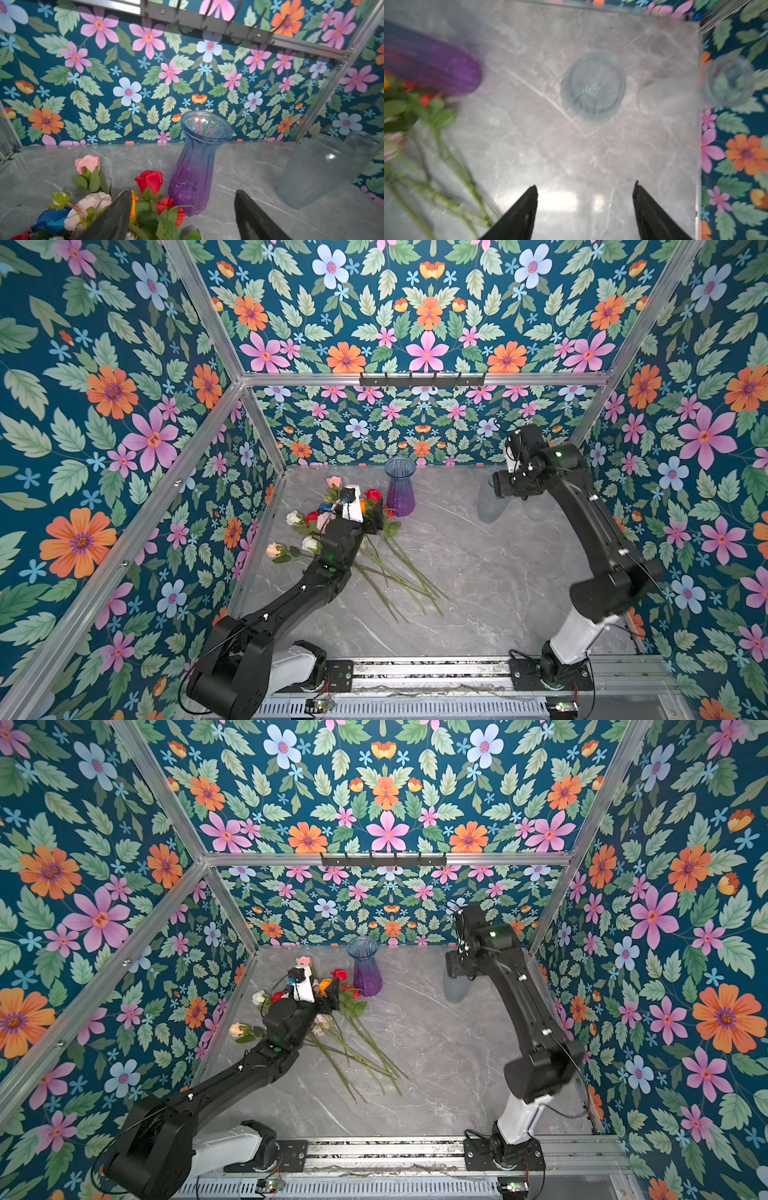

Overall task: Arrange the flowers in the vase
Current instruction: 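Grasp the purple vase with the left gripper while the right arm retracts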

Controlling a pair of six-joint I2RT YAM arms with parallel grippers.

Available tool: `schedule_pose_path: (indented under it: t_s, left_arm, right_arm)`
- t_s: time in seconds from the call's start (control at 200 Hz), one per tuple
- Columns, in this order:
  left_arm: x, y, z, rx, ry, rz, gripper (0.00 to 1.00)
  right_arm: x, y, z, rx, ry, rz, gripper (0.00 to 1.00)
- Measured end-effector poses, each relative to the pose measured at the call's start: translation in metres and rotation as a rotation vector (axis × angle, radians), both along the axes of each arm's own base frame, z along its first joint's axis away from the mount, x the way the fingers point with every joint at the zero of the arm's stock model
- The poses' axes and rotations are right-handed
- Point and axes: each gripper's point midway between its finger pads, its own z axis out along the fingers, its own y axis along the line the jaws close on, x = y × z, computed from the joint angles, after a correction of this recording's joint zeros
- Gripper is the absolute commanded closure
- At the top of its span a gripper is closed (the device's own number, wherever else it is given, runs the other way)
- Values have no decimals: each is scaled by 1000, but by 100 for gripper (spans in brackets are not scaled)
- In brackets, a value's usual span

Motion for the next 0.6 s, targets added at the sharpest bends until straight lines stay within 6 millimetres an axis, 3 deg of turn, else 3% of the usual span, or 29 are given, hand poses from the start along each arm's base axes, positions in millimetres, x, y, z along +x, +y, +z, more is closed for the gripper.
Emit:
schedule_pose_path:
  t_s: [0.06,0.125,0.215,0.28,0.345,0.45,0.6]
  left_arm:
    - [26,5,9,-49,51,-5,26]
    - [50,4,22,-99,98,-19,26]
    - [75,-16,38,-127,142,-91,30]
    - [90,-33,40,-139,199,-152,36]
    - [104,-44,35,-142,267,-182,42]
    - [121,-54,22,-138,371,-201,48]
    - [132,-59,-9,-128,522,-188,47]
  right_arm:
    - [-36,0,-7,80,-19,0,28]
    - [-72,4,-31,175,-9,7,29]
    - [-117,18,-85,313,64,29,31]
    - [-141,18,-125,364,119,6,31]
    - [-165,18,-153,407,167,-12,32]
    - [-182,24,-176,473,179,-20,33]
    - [-185,32,-180,535,147,-10,33]
